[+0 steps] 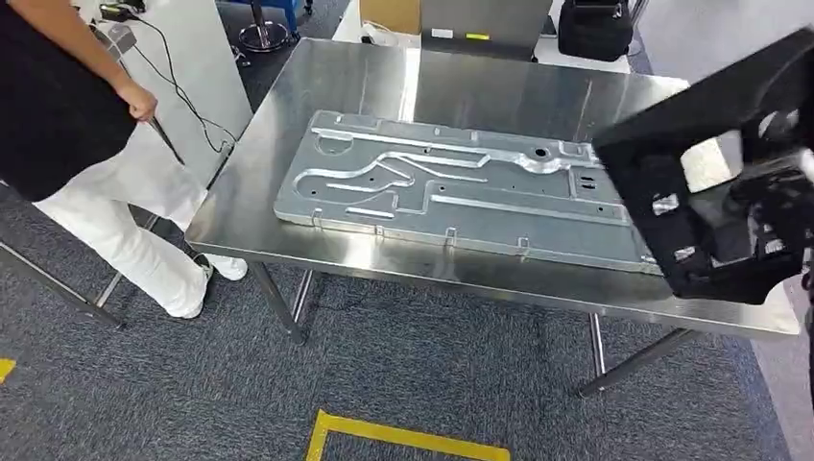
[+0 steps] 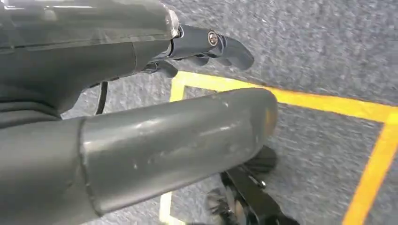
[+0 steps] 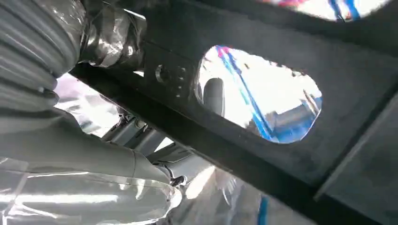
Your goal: Take the parts from the cabinet and place them on the table.
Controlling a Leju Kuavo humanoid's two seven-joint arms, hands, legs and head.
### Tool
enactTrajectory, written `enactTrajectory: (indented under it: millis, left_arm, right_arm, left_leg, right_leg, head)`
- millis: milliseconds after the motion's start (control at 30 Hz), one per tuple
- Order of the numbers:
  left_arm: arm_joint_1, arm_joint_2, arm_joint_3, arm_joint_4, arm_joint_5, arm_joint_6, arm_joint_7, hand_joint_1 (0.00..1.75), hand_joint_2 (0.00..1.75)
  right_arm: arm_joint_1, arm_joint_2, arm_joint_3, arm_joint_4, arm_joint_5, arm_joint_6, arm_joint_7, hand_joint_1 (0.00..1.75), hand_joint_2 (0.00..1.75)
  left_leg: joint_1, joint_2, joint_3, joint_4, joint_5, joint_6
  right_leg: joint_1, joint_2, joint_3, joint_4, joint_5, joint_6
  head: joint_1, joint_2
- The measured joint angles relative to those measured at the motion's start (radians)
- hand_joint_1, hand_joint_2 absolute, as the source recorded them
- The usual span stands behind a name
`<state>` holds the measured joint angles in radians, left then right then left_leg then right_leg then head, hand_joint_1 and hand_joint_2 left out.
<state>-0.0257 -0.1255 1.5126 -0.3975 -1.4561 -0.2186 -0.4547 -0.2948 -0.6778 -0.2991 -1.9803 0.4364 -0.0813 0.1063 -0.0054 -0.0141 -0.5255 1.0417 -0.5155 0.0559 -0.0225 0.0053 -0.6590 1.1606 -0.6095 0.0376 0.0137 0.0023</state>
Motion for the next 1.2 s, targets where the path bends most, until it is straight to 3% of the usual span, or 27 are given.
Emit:
enactTrajectory:
  millis: [33, 67, 100, 167, 200, 233, 267, 367, 400, 433, 467, 533, 600, 633, 700, 733, 767, 833, 867, 900, 933, 967, 1033, 1067, 1100, 1200]
  left_arm:
    - [0.001, 0.0, 0.0, 0.0, 0.0, 0.001, 0.0, 0.0, 0.0]
    - [0.001, 0.0, 0.001, 0.0, -0.002, 0.002, 0.0, 0.0, 0.0]
    - [0.001, 0.0, 0.001, 0.0, -0.003, 0.003, -0.001, 0.0, 0.0]
    - [-0.005, 0.001, 0.001, 0.0, -0.01, 0.008, -0.003, 0.0, 0.0]
    - [-0.008, 0.002, 0.002, 0.0, -0.01, 0.009, -0.004, 0.0, 0.0]
    - [-0.01, 0.004, 0.002, 0.0, -0.01, 0.009, -0.004, 0.0, 0.0]
    - [-0.011, 0.004, 0.001, 0.0, -0.01, 0.009, -0.005, 0.0, 0.0]
    - [-0.009, 0.004, 0.002, 0.0, -0.011, 0.012, -0.004, 0.0, 0.0]
    - [-0.008, 0.004, 0.002, 0.0, -0.013, 0.013, -0.004, 0.0, 0.0]
    - [-0.008, 0.004, 0.002, 0.0, -0.014, 0.015, -0.003, 0.0, 0.0]
    - [-0.009, 0.004, 0.002, 0.001, -0.014, 0.015, -0.003, 0.0, 0.0]
    - [-0.008, 0.005, 0.002, 0.001, -0.014, 0.017, -0.003, 0.0, 0.0]
    - [-0.009, 0.009, 0.002, 0.001, -0.014, 0.018, -0.003, 0.0, 0.0]
    - [-0.009, 0.009, 0.002, 0.001, -0.015, 0.018, -0.002, 0.0, 0.0]
    - [-0.008, 0.01, 0.002, 0.001, -0.014, 0.018, -0.002, 0.0, 0.0]
    - [-0.009, 0.01, 0.002, 0.001, -0.014, 0.018, -0.002, 0.0, 0.0]
    - [-0.01, 0.01, 0.002, 0.001, -0.015, 0.018, -0.003, 0.0, 0.0]
    - [-0.013, 0.01, 0.002, 0.003, -0.018, 0.019, -0.003, 0.0, 0.0]
    - [-0.014, 0.01, 0.002, 0.005, -0.021, 0.019, -0.002, 0.0, 0.0]
    - [-0.017, 0.01, 0.002, 0.008, -0.029, 0.019, -0.002, 0.0, 0.0]
    - [-0.019, 0.01, 0.003, 0.011, -0.036, 0.018, -0.001, 0.0, 0.0]
    - [-0.021, 0.01, 0.004, 0.014, -0.042, 0.019, -0.001, 0.0, 0.0]
    - [-0.023, 0.012, 0.004, 0.024, -0.045, 0.025, -0.001, 0.0, 0.0]
    - [-0.024, 0.02, 0.004, 0.026, -0.045, 0.027, 0.0, 0.0, 0.0]
    - [-0.03, 0.022, 0.004, 0.03, -0.046, 0.031, 0.001, 0.0, 0.0]
    - [-0.032, 0.026, 0.003, 0.042, -0.05, 0.034, 0.003, 0.0, 0.0]
  right_arm:
    - [-0.049, -0.013, 0.01, 0.006, -0.005, 0.007, 0.01, 1.75, 1.75]
    - [-0.101, -0.021, 0.027, 0.024, -0.01, 0.021, 0.027, 1.75, 1.75]
    - [-0.181, -0.031, 0.058, 0.045, -0.017, 0.051, 0.055, 1.75, 1.75]
    - [-0.34, -0.074, 0.138, 0.099, -0.022, 0.098, 0.118, 1.75, 1.75]
    - [-0.405, -0.088, 0.169, 0.12, -0.022, 0.107, 0.131, 1.75, 1.75]
    - [-0.458, -0.099, 0.195, 0.137, -0.022, 0.117, 0.138, 1.75, 1.75]
    - [-0.501, -0.107, 0.223, 0.156, -0.019, 0.131, 0.147, 1.75, 1.75]
    - [-0.591, -0.129, 0.312, 0.209, 0.005, 0.161, 0.167, 1.75, 1.75]
    - [-0.611, -0.13, 0.337, 0.231, 0.021, 0.165, 0.169, 1.75, 1.75]
    - [-0.625, -0.13, 0.361, 0.252, 0.034, 0.164, 0.17, 1.75, 1.75]
    - [-0.634, -0.13, 0.377, 0.266, 0.042, 0.162, 0.17, 1.75, 1.75]
    - [-0.65, -0.13, 0.402, 0.288, 0.048, 0.161, 0.17, 1.75, 1.75]
    - [-0.67, -0.13, 0.428, 0.311, 0.051, 0.159, 0.169, 1.75, 1.75]
    - [-0.671, -0.131, 0.436, 0.314, 0.051, 0.159, 0.17, 1.75, 1.75]
    - [-0.675, -0.135, 0.449, 0.325, 0.053, 0.158, 0.17, 1.75, 1.75]
    - [-0.676, -0.14, 0.452, 0.329, 0.053, 0.157, 0.169, 1.75, 1.75]
    - [-0.679, -0.143, 0.455, 0.333, 0.061, 0.155, 0.169, 1.75, 1.75]
    - [-0.68, -0.143, 0.465, 0.341, 0.095, 0.148, 0.164, 1.75, 1.75]
    - [-0.674, -0.141, 0.475, 0.348, 0.116, 0.148, 0.159, 1.75, 1.75]
    - [-0.663, -0.137, 0.485, 0.356, 0.14, 0.148, 0.15, 1.75, 1.75]
    - [-0.646, -0.127, 0.493, 0.367, 0.166, 0.148, 0.143, 1.75, 1.75]
    - [-0.631, -0.118, 0.499, 0.376, 0.187, 0.144, 0.138, 1.75, 1.75]
    - [-0.61, -0.095, 0.513, 0.395, 0.229, 0.126, 0.129, 1.75, 1.75]
    - [-0.596, -0.083, 0.519, 0.405, 0.246, 0.114, 0.125, 1.75, 1.75]
    - [-0.593, -0.071, 0.525, 0.414, 0.262, 0.106, 0.12, 1.75, 1.75]
    - [-0.548, -0.029, 0.541, 0.443, 0.312, 0.093, 0.114, 1.75, 1.75]
  left_leg:
    - [0.0, -0.002, 0.013, -0.002, -0.013, -0.005]
    - [-0.002, -0.005, 0.025, 0.006, -0.025, -0.011]
    - [-0.004, -0.008, 0.015, 0.001, -0.031, -0.02]
    - [-0.008, -0.003, 0.024, 0.001, -0.027, -0.029]
    - [-0.012, -0.004, 0.026, 0.0, -0.03, -0.034]
    - [-0.006, -0.002, 0.017, 0.019, -0.034, -0.038]
    - [-0.005, 0.002, -0.007, 0.07, -0.046, -0.044]
    - [0.001, 0.006, -0.143, 0.27, -0.125, -0.055]
    - [0.002, 0.007, -0.175, 0.294, -0.127, -0.057]
    - [0.002, 0.007, -0.182, 0.27, -0.097, -0.056]
    - [0.002, 0.007, -0.169, 0.211, -0.041, -0.053]
    - [-0.003, 0.007, -0.118, 0.045, 0.089, -0.037]
    - [-0.01, 0.007, -0.113, -0.011, 0.066, -0.022]
    - [-0.01, 0.009, -0.11, -0.003, 0.084, -0.019]
    - [-0.01, 0.008, -0.103, -0.016, 0.086, -0.012]
    - [0.0, 0.01, -0.09, -0.036, 0.094, -0.006]
    - [-0.001, 0.01, -0.081, -0.044, 0.094, -0.003]
    - [0.002, 0.009, -0.075, -0.045, 0.09, 0.001]
    - [0.002, 0.009, -0.073, -0.045, 0.087, 0.001]
    - [0.003, 0.009, -0.07, -0.044, 0.084, 0.0]
    - [0.006, 0.009, -0.065, -0.043, 0.079, -0.003]
    - [0.009, 0.008, -0.06, -0.04, 0.074, -0.007]
    - [0.015, 0.006, -0.05, -0.027, 0.057, -0.019]
    - [0.014, 0.003, -0.055, -0.024, 0.051, -0.026]
    - [0.01, 0.004, -0.061, -0.01, 0.048, -0.032]
    - [0.01, 0.004, -0.06, -0.017, 0.049, -0.043]
  right_leg:
    - [0.0, 0.0, 0.0, -0.07, 0.116, -0.004]
    - [0.007, 0.001, -0.004, -0.085, 0.178, -0.008]
    - [0.009, 0.001, 0.001, -0.083, 0.167, -0.018]
    - [0.009, 0.006, -0.006, -0.087, 0.17, -0.028]
    - [-0.001, 0.007, 0.004, -0.094, 0.17, -0.033]
    - [0.001, 0.001, 0.02, -0.107, 0.168, -0.039]
    - [0.001, -0.004, 0.033, -0.114, 0.165, -0.045]
    - [0.006, -0.009, 0.048, -0.118, 0.151, -0.056]
    - [0.007, -0.009, 0.054, -0.117, 0.146, -0.057]
    - [0.008, -0.009, 0.061, -0.117, 0.14, -0.057]
    - [0.009, -0.009, 0.07, -0.117, 0.134, -0.056]
    - [0.012, -0.009, 0.09, -0.118, 0.12, -0.054]
    - [0.012, -0.005, 0.085, -0.119, 0.117, -0.046]
    - [0.012, -0.004, 0.085, -0.121, 0.114, -0.04]
    - [0.013, -0.004, 0.091, -0.128, 0.112, -0.027]
    - [0.008, -0.004, 0.094, -0.125, 0.103, -0.023]
    - [0.008, -0.005, 0.085, -0.098, 0.085, -0.019]
    - [0.005, -0.004, 0.01, 0.046, 0.017, -0.009]
    - [0.001, -0.004, -0.031, 0.115, -0.004, -0.004]
    - [-0.002, -0.005, -0.061, 0.157, -0.005, 0.0]
    - [-0.006, -0.005, -0.069, 0.15, 0.02, 0.005]
    - [-0.011, -0.005, -0.052, 0.097, 0.067, 0.008]
    - [-0.02, -0.007, 0.027, -0.087, 0.177, 0.015]
    - [-0.018, -0.005, 0.037, -0.106, 0.153, 0.015]
    - [-0.007, -0.003, 0.037, -0.122, 0.158, 0.006]
    - [-0.003, 0.0, 0.031, -0.112, 0.154, -0.015]
  head:
    - [0.0, 0.0]
    - [-0.001, 0.0]
    - [0.003, 0.0]
    - [0.002, 0.0]
    - [0.002, 0.0]
    - [0.002, 0.0]
    - [0.002, 0.0]
    - [0.002, 0.0]
    - [0.002, 0.0]
    - [0.002, 0.0]
    - [0.002, 0.0]
    - [0.002, 0.0]
    - [0.002, 0.0]
    - [0.002, 0.0]
    - [0.002, 0.0]
    - [0.002, 0.0]
    - [0.002, 0.0]
    - [0.002, 0.0]
    - [0.002, 0.0]
    - [0.002, 0.0]
    - [0.002, 0.0]
    - [0.002, 0.0]
    - [0.002, 0.0]
    - [0.002, 0.0]
    - [0.002, 0.0]
    - [0.002, 0.0]
